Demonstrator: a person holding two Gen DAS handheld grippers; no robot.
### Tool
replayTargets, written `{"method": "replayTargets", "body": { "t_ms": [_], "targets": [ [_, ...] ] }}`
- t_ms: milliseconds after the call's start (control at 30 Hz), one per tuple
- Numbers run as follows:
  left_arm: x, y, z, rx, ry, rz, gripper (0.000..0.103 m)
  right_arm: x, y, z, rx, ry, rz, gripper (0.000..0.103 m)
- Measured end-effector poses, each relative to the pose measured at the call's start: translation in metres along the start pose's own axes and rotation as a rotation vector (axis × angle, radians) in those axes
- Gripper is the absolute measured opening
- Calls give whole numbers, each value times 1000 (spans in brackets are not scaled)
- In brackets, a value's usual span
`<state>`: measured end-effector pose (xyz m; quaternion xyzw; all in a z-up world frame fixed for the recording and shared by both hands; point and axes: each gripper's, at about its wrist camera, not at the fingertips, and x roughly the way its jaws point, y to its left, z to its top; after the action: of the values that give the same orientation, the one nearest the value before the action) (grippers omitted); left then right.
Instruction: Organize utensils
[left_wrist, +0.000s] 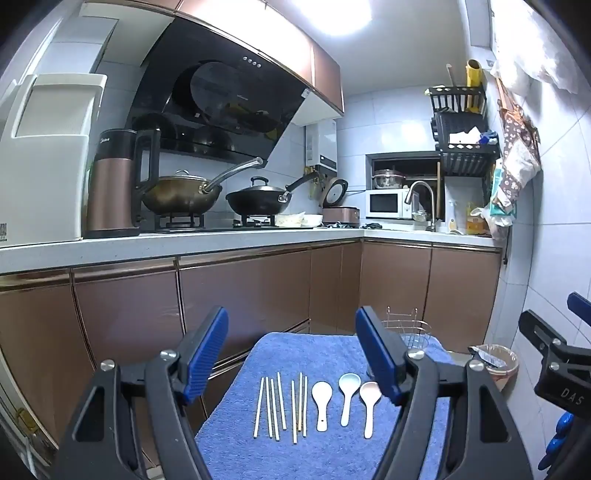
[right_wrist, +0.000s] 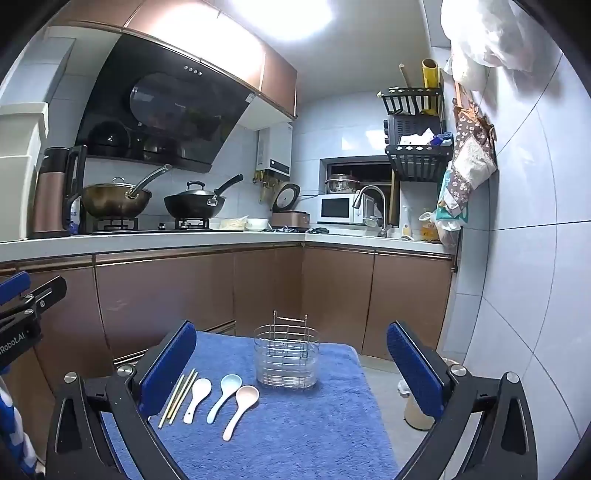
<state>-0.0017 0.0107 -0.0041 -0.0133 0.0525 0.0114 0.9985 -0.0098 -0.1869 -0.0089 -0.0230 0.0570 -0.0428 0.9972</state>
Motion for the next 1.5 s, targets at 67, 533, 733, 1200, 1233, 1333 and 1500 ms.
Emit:
{"method": "replayTargets", "body": {
  "t_ms": [67, 533, 733, 1200, 1233, 1333, 1500],
  "targets": [
    [0, -8, 2, -3, 3, 7, 70, 0, -3, 0, 3, -5, -9, 103],
    [-7, -9, 4, -4, -39, 43, 70, -6, -9, 2, 9, -37, -39, 103],
    [-10, -5, 5, -18, -56, 41, 70, -7, -4, 2, 3, -51, -42, 103],
    [-12, -2, 5, -26, -66, 32, 70, -8, -2, 1, -6, -63, -44, 103],
    [-13, -2, 5, -25, -73, 25, 70, -8, -2, 1, -5, -63, -44, 103],
    [-15, -4, 4, -18, -86, 33, 70, -8, -1, 2, -13, -64, -43, 103],
    [-15, -3, 4, -19, -94, 40, 70, -7, -1, 3, -15, -63, -42, 103]
  ]
}}
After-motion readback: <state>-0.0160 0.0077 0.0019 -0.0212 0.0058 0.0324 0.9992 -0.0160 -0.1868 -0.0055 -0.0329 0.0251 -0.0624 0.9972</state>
